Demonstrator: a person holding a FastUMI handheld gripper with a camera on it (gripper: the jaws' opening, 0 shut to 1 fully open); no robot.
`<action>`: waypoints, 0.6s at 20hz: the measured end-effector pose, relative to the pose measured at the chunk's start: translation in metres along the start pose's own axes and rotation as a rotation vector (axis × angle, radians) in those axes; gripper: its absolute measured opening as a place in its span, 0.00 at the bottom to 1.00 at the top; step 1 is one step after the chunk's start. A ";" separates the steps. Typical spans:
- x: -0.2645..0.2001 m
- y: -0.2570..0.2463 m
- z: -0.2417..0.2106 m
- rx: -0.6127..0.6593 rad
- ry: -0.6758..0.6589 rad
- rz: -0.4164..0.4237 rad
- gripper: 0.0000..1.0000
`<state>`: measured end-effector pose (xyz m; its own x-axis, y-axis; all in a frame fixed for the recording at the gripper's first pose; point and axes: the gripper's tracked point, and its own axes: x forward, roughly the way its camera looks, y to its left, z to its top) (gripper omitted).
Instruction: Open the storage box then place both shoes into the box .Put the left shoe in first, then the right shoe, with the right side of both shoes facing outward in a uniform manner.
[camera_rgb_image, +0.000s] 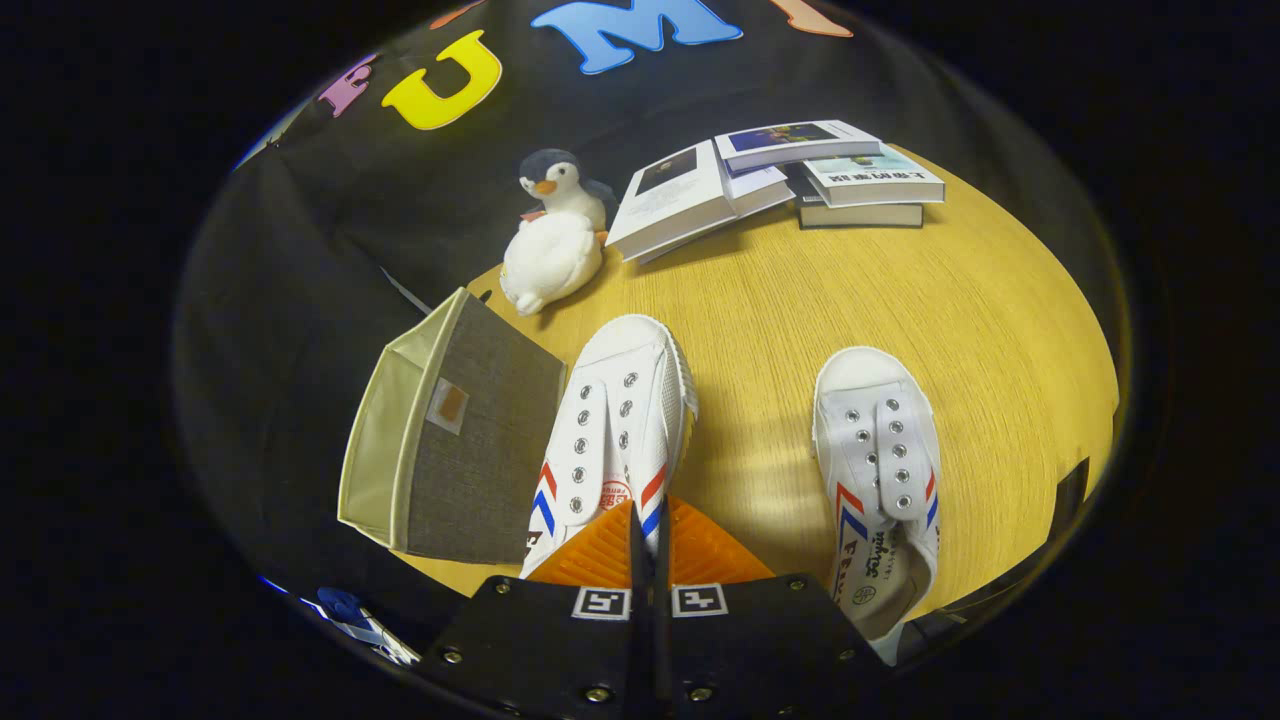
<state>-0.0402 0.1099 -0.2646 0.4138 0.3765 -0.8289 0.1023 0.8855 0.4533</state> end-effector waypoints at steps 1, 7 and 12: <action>-0.003 0.007 0.005 -0.003 -0.005 0.008 0.01; -0.022 0.049 0.031 -0.035 -0.043 0.053 0.01; -0.032 0.083 0.050 -0.058 -0.069 0.097 0.01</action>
<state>0.0006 0.1580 -0.1841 0.4811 0.4434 -0.7562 0.0068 0.8607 0.5090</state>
